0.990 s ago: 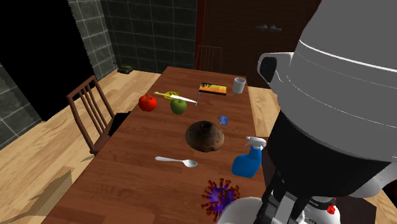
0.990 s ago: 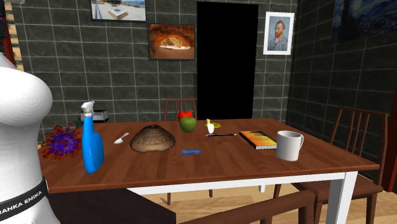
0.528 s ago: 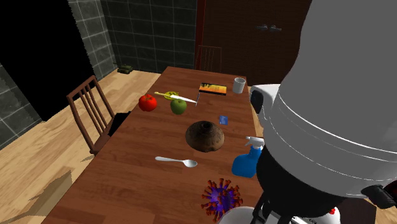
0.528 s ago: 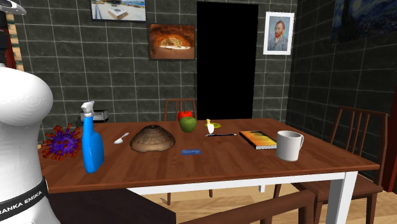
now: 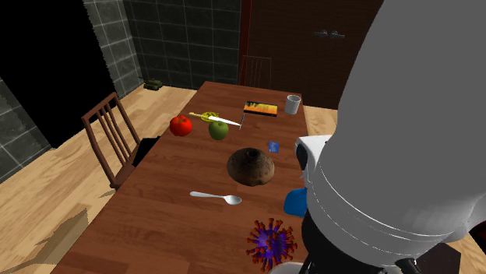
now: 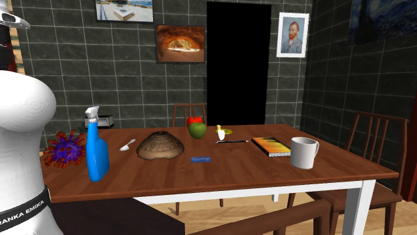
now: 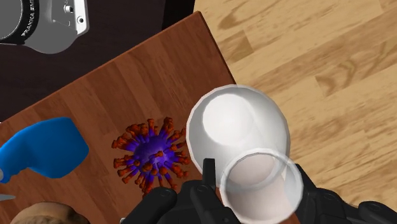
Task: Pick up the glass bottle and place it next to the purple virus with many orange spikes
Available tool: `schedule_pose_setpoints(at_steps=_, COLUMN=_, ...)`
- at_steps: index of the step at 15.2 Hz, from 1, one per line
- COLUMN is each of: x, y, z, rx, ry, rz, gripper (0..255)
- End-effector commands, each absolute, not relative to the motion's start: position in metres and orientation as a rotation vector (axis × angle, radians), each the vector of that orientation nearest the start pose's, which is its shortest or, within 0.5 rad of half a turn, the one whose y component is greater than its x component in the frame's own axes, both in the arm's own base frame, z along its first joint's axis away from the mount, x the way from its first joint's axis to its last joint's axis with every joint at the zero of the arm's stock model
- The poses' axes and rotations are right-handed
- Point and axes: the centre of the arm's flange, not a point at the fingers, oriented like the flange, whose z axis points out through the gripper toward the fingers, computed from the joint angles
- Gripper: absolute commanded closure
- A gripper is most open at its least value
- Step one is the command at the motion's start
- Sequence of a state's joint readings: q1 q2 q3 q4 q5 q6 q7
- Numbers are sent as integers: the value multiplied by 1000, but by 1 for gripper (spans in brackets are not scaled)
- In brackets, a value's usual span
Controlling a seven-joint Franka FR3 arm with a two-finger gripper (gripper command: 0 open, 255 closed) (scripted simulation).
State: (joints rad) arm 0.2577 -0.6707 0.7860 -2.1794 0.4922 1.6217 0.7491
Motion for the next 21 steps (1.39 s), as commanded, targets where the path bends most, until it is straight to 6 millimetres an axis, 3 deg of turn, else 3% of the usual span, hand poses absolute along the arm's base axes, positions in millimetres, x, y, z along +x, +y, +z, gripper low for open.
schedule_pose_setpoints(at_steps=1, x=110, y=407, z=536, rx=-3136, ry=-201, rz=79, gripper=255)
schedule_pose_setpoints(at_steps=19, x=110, y=407, z=441, rx=-3136, ry=-201, rz=79, gripper=255)
schedule_pose_setpoints(at_steps=21, x=110, y=407, z=438, rx=-3136, ry=-201, rz=79, gripper=255)
